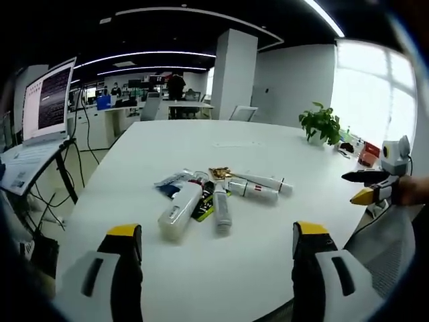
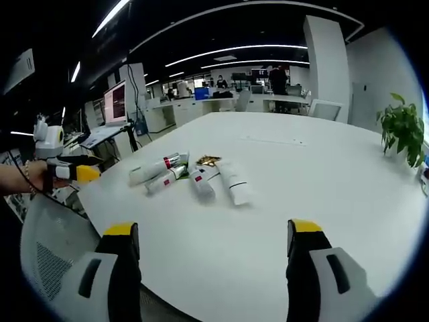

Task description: Arrange the skincare products in the storage area until every visible bottle or jar stands upright without overlapping.

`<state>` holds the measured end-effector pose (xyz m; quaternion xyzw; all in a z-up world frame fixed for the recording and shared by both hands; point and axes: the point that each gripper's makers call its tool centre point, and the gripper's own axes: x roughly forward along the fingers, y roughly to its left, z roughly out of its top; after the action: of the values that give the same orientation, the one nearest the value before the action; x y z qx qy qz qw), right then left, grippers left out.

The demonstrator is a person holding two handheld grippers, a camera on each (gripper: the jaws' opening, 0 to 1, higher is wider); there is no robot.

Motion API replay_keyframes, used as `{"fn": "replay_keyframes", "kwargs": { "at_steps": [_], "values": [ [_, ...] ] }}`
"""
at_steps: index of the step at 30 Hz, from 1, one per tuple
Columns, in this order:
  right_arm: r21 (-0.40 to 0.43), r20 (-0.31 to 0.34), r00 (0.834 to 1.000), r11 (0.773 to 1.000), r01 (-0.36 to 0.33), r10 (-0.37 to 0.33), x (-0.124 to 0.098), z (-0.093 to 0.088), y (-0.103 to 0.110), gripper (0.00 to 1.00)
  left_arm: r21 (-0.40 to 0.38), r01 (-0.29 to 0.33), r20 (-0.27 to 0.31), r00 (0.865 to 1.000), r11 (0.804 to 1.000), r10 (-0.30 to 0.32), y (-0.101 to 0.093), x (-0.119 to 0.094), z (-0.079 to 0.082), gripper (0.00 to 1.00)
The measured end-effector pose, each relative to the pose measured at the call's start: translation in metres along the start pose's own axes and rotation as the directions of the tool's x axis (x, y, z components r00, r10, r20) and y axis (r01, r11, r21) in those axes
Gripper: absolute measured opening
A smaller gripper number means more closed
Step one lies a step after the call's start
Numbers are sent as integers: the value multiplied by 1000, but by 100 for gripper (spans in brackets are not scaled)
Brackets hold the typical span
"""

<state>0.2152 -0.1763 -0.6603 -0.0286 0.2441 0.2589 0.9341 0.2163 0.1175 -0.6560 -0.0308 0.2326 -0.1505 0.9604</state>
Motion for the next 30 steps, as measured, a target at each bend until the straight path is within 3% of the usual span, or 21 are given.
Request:
{"fn": "replay_keyframes", "kwargs": {
  "at_steps": [19,30],
  "values": [
    [3,-15,1000,1000,-6,6,3,-3,0,90,30,1,-27,1000,1000,0,9,4,4,85],
    [-11,-15,1000,1000,-3,2,2,-3,1,90,85,20,-75,997,996,-13,13,24,5,84]
  ]
}}
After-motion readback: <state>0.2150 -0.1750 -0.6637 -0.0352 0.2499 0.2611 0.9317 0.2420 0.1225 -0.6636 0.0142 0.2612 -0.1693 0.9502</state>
